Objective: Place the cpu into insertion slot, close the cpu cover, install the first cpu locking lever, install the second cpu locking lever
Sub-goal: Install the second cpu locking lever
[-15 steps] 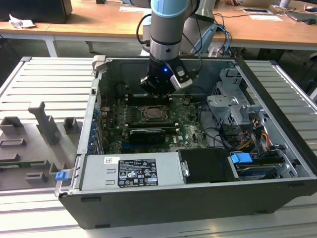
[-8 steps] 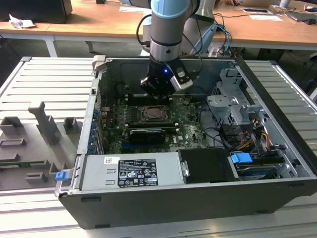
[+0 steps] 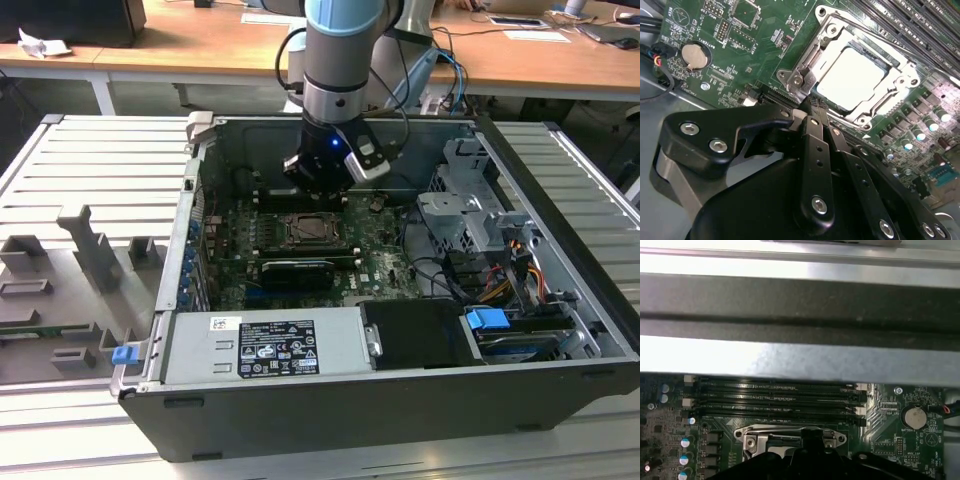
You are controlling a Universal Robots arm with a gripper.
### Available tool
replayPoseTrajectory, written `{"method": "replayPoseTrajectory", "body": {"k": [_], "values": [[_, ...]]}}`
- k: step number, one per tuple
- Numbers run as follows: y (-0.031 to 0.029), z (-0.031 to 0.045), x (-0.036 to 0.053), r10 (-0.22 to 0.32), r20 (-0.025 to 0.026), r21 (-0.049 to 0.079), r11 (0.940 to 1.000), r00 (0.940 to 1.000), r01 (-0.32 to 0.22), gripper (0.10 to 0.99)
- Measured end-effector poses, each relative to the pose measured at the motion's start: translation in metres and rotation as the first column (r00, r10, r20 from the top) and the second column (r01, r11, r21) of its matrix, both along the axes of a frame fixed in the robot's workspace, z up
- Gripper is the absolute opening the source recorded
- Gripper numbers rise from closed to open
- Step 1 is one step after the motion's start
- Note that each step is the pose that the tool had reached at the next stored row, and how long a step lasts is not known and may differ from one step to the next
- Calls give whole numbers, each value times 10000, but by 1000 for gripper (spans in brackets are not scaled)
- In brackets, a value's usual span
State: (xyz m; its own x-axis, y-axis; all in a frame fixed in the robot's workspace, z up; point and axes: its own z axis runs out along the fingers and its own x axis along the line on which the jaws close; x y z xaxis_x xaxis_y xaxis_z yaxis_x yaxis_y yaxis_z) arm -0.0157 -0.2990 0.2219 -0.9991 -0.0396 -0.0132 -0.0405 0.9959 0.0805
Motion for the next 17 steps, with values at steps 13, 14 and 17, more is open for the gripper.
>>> {"method": "replayPoseTrajectory", "body": {"k": [13, 14, 17], "values": [[-187, 90, 0, 0, 0, 0, 10000, 10000, 0, 106], [-202, 89, 0, 1, -1, 0, 10000, 10000, -1, 106], [-229, 88, 0, 0, 0, 1, 10000, 10000, 0, 106]]}}
